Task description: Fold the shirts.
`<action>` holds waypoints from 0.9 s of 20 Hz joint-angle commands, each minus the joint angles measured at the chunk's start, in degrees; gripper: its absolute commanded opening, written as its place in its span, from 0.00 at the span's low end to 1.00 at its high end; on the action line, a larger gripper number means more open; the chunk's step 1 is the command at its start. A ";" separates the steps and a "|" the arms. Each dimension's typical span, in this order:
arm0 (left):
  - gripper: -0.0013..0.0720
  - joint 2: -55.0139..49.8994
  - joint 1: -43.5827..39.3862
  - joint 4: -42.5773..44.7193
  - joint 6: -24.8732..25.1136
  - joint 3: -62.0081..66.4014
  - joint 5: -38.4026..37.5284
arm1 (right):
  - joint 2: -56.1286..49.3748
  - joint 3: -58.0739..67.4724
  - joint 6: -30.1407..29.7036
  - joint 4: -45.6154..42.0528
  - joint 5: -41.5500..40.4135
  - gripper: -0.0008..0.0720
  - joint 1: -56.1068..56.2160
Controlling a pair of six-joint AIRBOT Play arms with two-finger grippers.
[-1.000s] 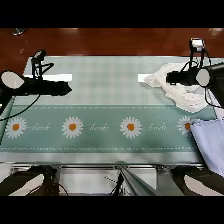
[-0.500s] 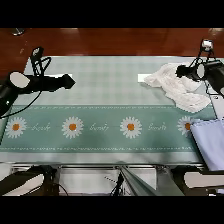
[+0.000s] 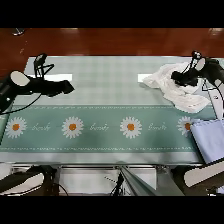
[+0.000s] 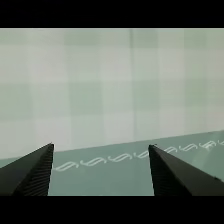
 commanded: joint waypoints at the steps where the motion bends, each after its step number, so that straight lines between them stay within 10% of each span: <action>1: 0.97 2.36 8.28 1.42 2.47 2.47 -14.99 | 3.28 8.66 -7.48 10.99 5.35 0.05 -0.04; 10: 0.97 34.75 16.65 -8.50 8.76 -17.51 -17.88 | 26.62 28.74 -15.45 16.04 -0.46 0.05 7.10; 18: 0.97 39.04 13.97 -15.85 7.74 -21.42 -15.34 | 39.91 31.58 -22.60 17.07 -0.39 0.05 19.26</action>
